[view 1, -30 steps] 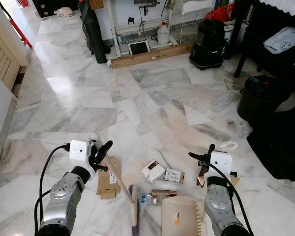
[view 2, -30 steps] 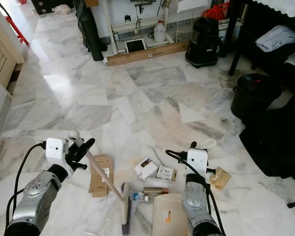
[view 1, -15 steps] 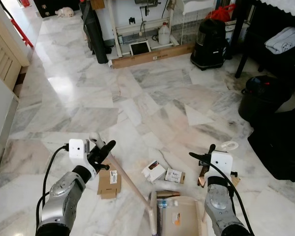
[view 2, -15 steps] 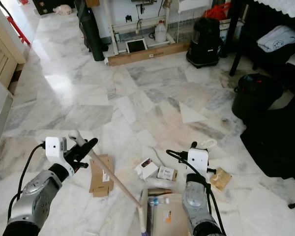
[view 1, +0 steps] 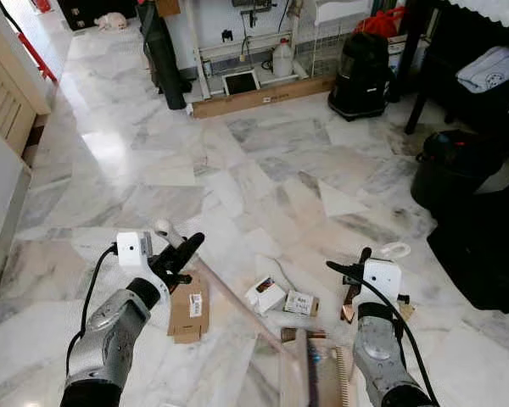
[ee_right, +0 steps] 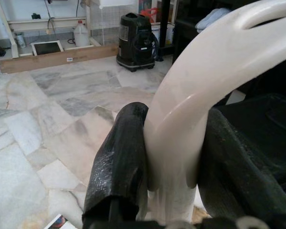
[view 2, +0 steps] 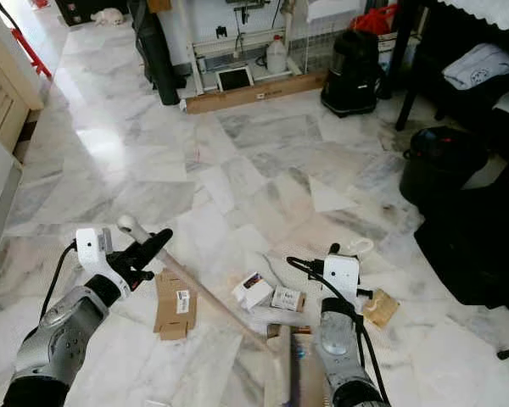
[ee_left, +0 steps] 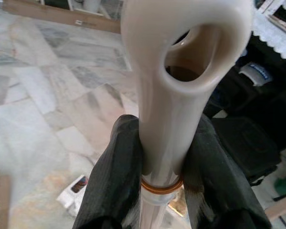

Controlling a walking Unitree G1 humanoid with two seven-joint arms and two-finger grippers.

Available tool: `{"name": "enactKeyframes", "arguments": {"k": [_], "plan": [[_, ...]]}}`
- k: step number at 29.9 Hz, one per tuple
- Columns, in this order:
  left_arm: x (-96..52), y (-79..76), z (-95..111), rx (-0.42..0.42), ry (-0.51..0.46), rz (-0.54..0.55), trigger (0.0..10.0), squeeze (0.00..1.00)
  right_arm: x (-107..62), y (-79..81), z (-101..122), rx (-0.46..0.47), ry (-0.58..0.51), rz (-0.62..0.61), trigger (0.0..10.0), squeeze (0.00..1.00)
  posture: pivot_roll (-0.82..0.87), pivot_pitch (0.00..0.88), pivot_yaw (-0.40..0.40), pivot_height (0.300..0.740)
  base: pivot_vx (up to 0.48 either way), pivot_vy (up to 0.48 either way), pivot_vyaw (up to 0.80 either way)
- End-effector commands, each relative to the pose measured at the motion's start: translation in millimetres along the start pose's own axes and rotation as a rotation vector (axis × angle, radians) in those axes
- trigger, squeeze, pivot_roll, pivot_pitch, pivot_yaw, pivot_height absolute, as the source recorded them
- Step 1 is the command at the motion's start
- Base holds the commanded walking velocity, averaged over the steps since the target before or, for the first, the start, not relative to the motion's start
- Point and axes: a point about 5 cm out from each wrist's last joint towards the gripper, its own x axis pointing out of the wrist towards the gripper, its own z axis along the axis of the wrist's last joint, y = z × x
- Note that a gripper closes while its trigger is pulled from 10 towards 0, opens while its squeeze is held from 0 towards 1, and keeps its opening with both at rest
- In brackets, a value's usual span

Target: Sweep floor

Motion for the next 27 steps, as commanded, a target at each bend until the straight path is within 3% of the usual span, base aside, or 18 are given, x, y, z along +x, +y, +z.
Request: {"name": "enactKeyframes", "arguments": {"k": [1, 11, 27], "plan": [[1.8, -2.4, 10.3, -0.012, -0.035, -0.023, 10.0, 0.00, -6.5, 5.4, -9.8, 0.002, 0.066, 0.019, 10.0, 0.00, 0.12, 0.074, 0.116, 0.740, 0.000, 0.000, 0.00], [7.8, -7.3, 23.0, 0.004, -0.122, 0.028, 10.0, 0.00, 6.5, 2.2, 3.8, 0.124, 0.043, -0.021, 10.0, 0.00, 0.11, 0.066, 0.116, 0.740, 0.000, 0.000, 0.00], [16.9, -18.0, 47.7, 0.007, -0.221, 0.018, 10.0, 0.00, 12.4, -7.6, 10.7, 0.139, -0.003, -0.028, 10.0, 0.00, 0.10, 0.054, 0.102, 0.740, 0.000, 0.000, 0.00]]}}
